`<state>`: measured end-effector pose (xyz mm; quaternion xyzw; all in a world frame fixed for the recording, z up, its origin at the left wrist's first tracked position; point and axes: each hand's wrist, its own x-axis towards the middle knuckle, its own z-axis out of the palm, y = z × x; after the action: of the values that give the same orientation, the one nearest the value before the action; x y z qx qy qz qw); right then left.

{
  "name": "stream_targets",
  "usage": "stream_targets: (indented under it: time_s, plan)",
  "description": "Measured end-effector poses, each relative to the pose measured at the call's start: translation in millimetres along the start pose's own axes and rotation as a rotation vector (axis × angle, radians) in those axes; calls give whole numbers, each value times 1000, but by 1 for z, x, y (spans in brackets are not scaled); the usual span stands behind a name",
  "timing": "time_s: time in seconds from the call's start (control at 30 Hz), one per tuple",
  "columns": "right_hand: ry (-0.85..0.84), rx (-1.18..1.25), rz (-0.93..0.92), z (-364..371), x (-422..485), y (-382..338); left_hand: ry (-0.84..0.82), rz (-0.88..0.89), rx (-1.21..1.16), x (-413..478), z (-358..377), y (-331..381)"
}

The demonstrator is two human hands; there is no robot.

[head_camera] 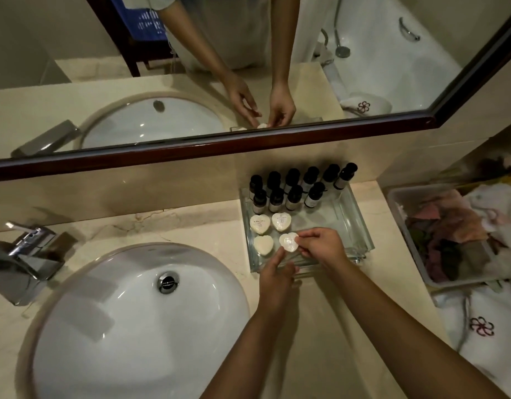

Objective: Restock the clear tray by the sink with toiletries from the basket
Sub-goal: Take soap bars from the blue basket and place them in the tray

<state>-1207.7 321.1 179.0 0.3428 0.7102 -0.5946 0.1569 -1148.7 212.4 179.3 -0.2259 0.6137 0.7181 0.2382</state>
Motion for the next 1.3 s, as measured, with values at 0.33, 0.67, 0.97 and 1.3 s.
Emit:
stream_targets:
  time_s: [0.33, 0.67, 0.97, 1.3]
  plan:
    - [59, -4, -51, 2, 3, 11, 31, -26, -90, -6, 2, 7]
    - [89, -53, -96, 4, 3, 13, 56, -21, -92, -14, 10, 7]
    - [94, -44, -139, 5, -3, 15, 107, 3, -118, -17, 8, 5]
    - [304, 128, 4, -79, -40, 84, 497, -56, -169, -22, -42, -17]
